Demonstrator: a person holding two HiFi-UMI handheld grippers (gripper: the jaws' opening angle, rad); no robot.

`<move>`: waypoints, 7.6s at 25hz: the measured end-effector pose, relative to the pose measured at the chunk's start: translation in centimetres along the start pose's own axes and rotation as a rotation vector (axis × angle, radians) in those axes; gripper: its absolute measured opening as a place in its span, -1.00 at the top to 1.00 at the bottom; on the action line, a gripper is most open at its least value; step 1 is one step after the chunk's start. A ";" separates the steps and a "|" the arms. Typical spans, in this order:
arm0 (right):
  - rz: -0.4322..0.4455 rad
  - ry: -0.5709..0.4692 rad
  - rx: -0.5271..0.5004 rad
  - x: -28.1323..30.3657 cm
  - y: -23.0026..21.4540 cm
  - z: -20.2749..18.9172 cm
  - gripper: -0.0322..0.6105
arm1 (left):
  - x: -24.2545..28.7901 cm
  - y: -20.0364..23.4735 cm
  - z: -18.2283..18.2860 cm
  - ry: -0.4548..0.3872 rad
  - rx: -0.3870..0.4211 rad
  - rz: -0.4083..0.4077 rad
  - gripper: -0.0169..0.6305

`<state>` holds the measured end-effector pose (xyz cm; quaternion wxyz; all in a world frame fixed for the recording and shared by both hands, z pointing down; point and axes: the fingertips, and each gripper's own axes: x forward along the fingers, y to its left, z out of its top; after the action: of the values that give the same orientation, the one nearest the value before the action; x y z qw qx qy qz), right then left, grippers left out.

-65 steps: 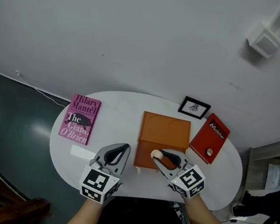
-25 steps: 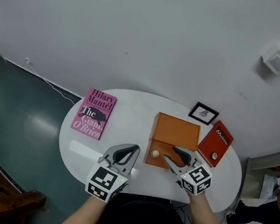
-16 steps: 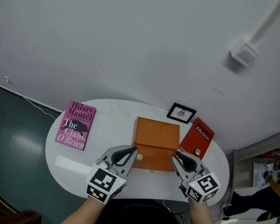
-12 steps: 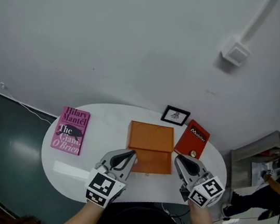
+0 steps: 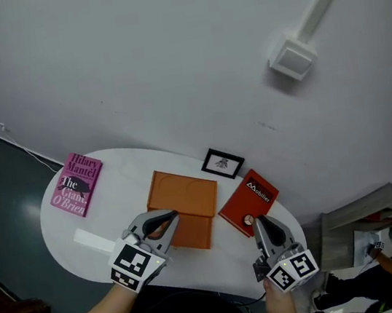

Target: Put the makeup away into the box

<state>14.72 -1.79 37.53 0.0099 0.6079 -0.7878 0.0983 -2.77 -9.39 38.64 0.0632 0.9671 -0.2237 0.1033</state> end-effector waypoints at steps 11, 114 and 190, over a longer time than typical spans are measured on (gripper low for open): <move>0.161 0.044 0.022 -6.6 -10.5 -1.8 0.75 | 10.2 -12.1 2.2 0.024 -0.030 -0.002 0.91; 0.259 0.408 -0.175 9.3 13.7 -11.7 0.20 | -6.6 3.8 -4.3 0.050 -0.053 -0.007 0.91; 0.016 0.314 -0.100 8.9 7.4 -8.5 0.38 | -6.6 4.9 -5.6 0.110 -0.053 -0.053 0.91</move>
<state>4.39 -7.09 45.99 0.1625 0.5775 -0.7853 0.1530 -11.74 -10.05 42.90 0.1036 0.9635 -0.1970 0.1486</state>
